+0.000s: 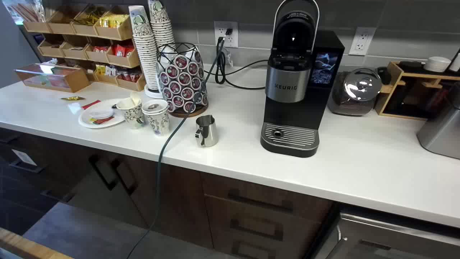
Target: Pick up the coffee capsule from the white plate and put it in the rack of coffee capsules
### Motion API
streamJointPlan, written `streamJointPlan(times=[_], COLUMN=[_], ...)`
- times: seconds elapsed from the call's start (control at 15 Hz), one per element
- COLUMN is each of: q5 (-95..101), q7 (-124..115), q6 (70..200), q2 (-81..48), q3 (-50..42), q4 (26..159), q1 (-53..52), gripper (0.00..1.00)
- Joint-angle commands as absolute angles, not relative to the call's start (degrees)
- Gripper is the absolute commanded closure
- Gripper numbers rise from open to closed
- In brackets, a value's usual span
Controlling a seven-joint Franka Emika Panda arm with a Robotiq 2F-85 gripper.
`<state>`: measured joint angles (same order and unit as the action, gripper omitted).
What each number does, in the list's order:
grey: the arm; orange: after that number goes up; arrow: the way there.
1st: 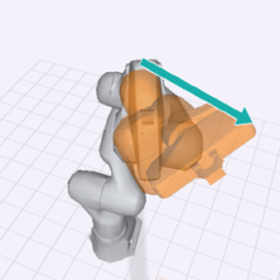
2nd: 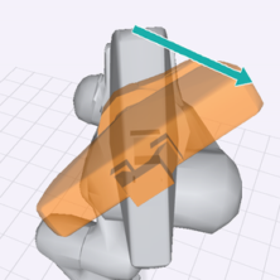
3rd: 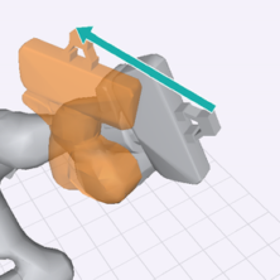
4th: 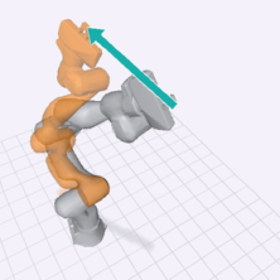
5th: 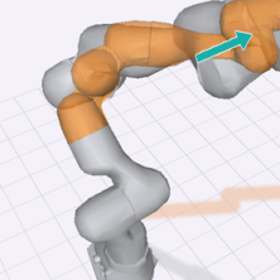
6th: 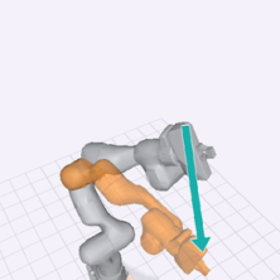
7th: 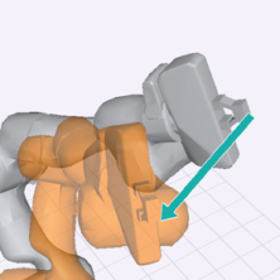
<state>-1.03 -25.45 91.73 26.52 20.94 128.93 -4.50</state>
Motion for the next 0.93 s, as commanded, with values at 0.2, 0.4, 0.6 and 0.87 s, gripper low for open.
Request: streamJointPlan(times=[0.2, 0.4, 0.6, 0.87], q5=[-6.28, -7.38, -4.53, 1.35], q7=[-27.27, -31.36, -37.06, -43.46], q6=[103.44, 115.3, 125.86, 128.4], q2=[24.25, 20.94, 15.05, 7.22], q3=[18.9, 19.82, 20.53, 19.31], q4=[133.8, 138.47, 140.89, 138.05], q1=[-6.78, -6.07, -5.14, -5.15], gripper=[0.0, 0.0, 0.0, 0.0])
